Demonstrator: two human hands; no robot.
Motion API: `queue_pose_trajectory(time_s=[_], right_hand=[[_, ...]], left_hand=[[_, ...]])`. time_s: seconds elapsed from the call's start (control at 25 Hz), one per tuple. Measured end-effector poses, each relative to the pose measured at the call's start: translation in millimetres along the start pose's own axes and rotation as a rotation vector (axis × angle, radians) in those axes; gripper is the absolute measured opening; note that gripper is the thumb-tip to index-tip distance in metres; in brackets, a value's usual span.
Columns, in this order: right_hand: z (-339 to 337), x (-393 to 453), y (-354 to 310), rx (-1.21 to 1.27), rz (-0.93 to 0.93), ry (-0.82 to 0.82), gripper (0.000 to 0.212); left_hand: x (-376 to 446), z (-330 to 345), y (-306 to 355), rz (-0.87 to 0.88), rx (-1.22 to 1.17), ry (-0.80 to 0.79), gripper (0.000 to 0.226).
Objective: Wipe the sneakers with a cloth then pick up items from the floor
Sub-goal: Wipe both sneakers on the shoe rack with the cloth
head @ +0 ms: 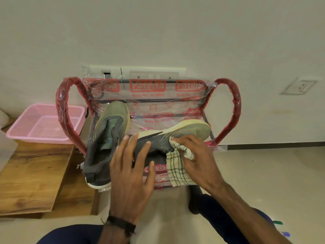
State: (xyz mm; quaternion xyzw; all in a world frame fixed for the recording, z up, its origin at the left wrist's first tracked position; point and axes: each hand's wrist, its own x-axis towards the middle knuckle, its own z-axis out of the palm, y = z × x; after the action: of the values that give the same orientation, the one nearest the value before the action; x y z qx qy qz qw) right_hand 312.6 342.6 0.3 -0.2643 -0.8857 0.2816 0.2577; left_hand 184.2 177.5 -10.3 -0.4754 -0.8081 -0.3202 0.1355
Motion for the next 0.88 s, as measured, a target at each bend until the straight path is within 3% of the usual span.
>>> queue_pose_trajectory(time_s=[0.16, 0.28, 0.4, 0.56, 0.88], right_hand=[[5, -2, 0, 0.01, 0.017, 0.01, 0.059], [7, -6, 2, 0.011, 0.012, 0.02, 0.059], [5, -10, 3, 0.022, 0.013, 0.052, 0.061], [1, -10, 7, 0.135, 0.02, 0.16, 0.048], [11, -25, -5, 0.234, 0.005, 0.206, 0.065]], left_hand=[[17, 20, -14, 0.007, -0.012, -0.084, 0.041], [17, 22, -18, 0.011, -0.057, 0.001, 0.037], [19, 19, -16, 0.132, -0.079, 0.11, 0.029], [11, 14, 8, 0.226, -0.048, 0.215, 0.018], [-26, 4, 25, 0.086, -0.116, 0.256, 0.006]])
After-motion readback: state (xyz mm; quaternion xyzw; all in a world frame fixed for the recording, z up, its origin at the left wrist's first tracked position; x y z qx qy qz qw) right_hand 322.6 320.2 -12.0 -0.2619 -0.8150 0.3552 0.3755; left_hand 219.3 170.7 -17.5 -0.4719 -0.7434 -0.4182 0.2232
